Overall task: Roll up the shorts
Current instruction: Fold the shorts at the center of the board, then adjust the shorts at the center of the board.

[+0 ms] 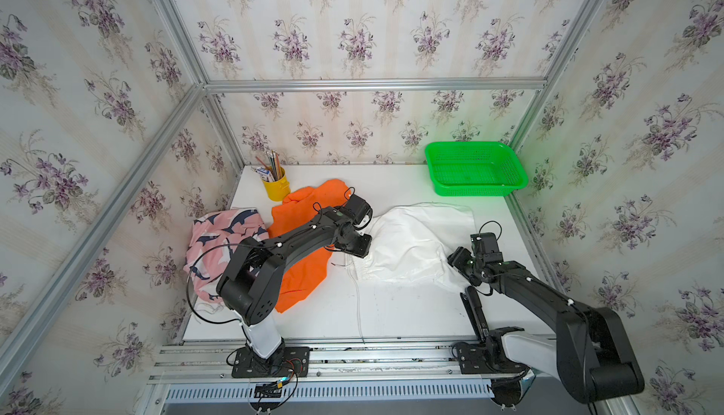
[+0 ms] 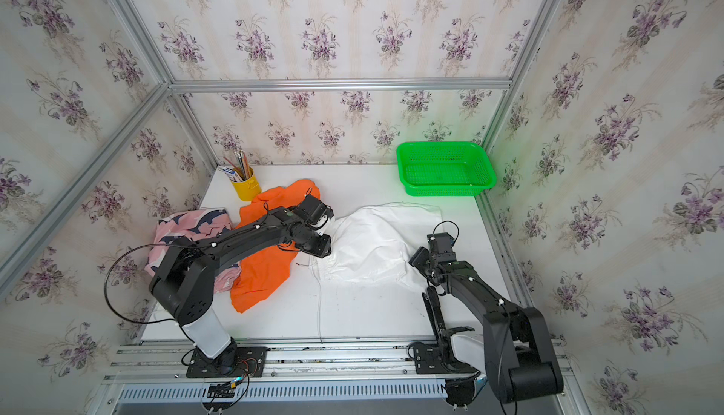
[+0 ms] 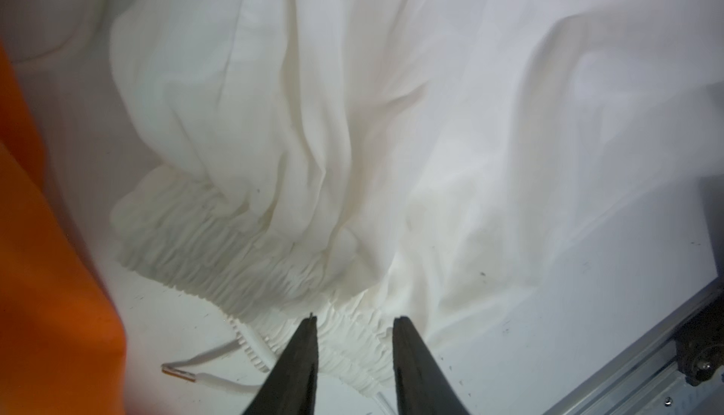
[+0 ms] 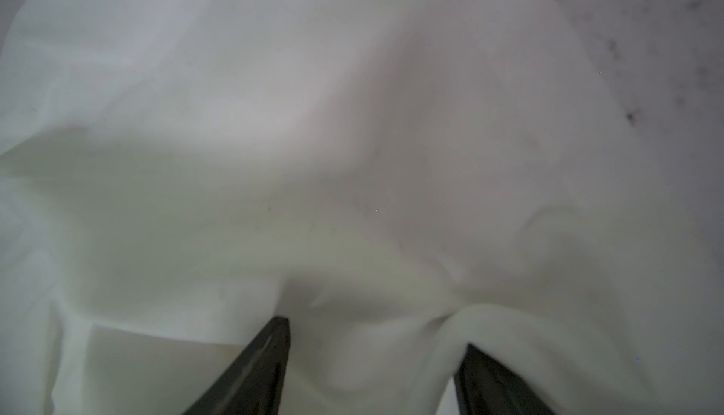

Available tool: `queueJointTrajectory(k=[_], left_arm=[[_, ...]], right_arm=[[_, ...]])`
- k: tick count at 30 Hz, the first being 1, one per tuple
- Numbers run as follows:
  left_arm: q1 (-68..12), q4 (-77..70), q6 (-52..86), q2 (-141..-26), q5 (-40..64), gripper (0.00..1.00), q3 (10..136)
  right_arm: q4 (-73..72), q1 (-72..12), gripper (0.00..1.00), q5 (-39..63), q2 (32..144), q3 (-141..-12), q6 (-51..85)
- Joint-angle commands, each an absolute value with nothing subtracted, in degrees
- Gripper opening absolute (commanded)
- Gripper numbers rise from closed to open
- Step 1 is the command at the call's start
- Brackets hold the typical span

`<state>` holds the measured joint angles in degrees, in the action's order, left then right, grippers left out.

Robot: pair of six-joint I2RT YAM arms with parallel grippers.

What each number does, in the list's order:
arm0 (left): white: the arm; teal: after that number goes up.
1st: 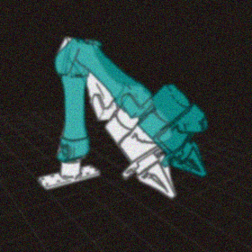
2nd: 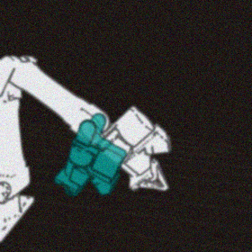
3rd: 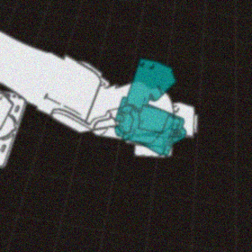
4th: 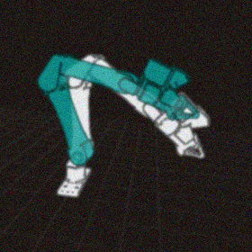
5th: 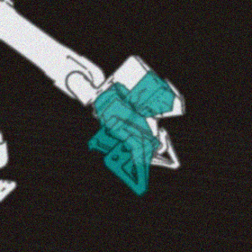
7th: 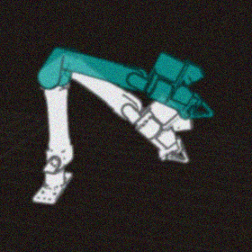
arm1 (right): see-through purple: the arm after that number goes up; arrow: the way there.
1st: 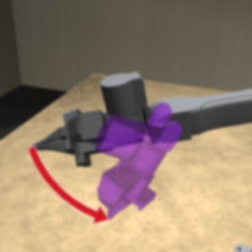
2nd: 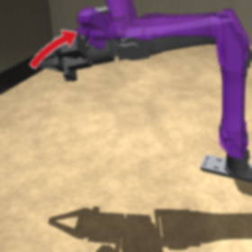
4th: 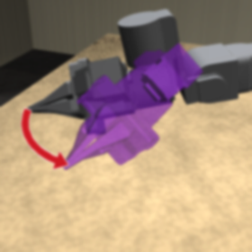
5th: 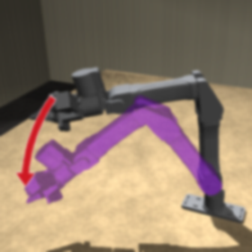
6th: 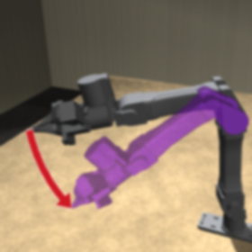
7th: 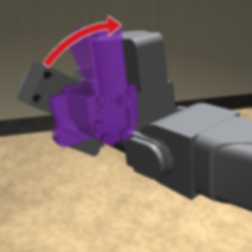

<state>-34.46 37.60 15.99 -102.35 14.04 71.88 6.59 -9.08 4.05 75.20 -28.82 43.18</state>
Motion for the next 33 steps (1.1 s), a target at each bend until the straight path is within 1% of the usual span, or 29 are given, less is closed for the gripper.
queueJointTrajectory(k=[1,5,9,12,16,19,21,24,27,29,31,33], left_arm=[[-34.4,38.3,14.2,-104.4,15.0,0.37,72.3],[-34.4,39.2,13.8,-105.1,15.2,0.36,70.4],[-36.1,37.5,15.8,-101.8,17.0,0.36,63.4],[-39.9,36.1,18.8,-98.1,17.6,0.36,56.5],[-47.6,32.7,25.7,-93.7,17.9,0.37,48.2],[-53.5,29.2,31.8,-92.1,17.6,0.37,45.2],[-55.9,27.6,34.2,-93.1,17.5,0.37,46.1],[-58.4,27.7,34.2,-97.1,17.2,0.37,52.6],[-58.9,29.8,33.0,-99.8,16.6,0.38,59.6],[-58.9,31.8,32.0,-99.8,14.7,0.4,63.5],[-58.9,34.4,30.9,-98.8,12.1,0.41,67.2],[-58.7,36.7,29.9,-97.4,9.6,0.44,69.9]], right_arm=[[2.7,-8.8,0.7,4.6,82.2,-32.2,40.6],[2.0,-8.2,0.69,5.4,93.0,-40.1,36.9],[1.6,-8.3,0.64,11.4,104.1,-49.3,35.1],[1.3,-9.8,0.62,15.7,109.7,-55.2,34.8],[3.0,-14.5,0.61,17.6,114.4,-62.8,32.7],[4.4,-16.6,0.61,18.3,117.7,-68.9,31.0],[6.3,-16.7,0.61,16.9,120.7,-74.3,29.8],[10.0,-16.6,0.61,11.6,127.3,-85.4,26.7],[12.0,-16.6,0.61,13.9,134.7,-97.6,24.3],[15.4,-16.6,0.61,14.7,138.5,-106.2,22.7],[18.8,-16.6,0.61,14.6,139.7,-113.3,21.4],[22.0,-16.7,0.61,14.5,138.3,-117.4,20.4]])
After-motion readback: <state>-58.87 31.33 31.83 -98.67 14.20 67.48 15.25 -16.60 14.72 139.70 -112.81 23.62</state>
